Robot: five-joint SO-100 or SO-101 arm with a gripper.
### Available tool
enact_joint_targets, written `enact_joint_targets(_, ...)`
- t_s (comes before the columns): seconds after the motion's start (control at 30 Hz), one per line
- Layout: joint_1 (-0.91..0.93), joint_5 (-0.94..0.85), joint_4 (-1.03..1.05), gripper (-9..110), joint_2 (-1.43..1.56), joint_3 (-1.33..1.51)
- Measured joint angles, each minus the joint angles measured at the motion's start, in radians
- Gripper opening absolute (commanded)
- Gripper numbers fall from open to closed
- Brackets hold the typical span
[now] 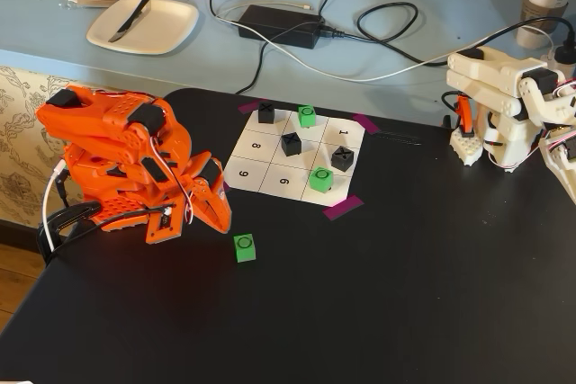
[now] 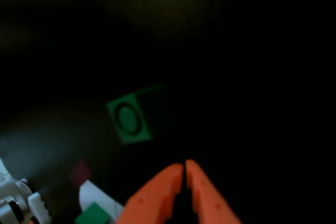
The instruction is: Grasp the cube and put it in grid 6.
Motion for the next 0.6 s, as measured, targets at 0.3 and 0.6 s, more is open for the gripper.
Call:
enact_joint_targets(0.3, -0.04, -0.025, 0.094, 0, -0.393, -0.494)
enact_joint_targets(0.6, -0.064, -0.216, 0.322, 0, -0.853, -1.06)
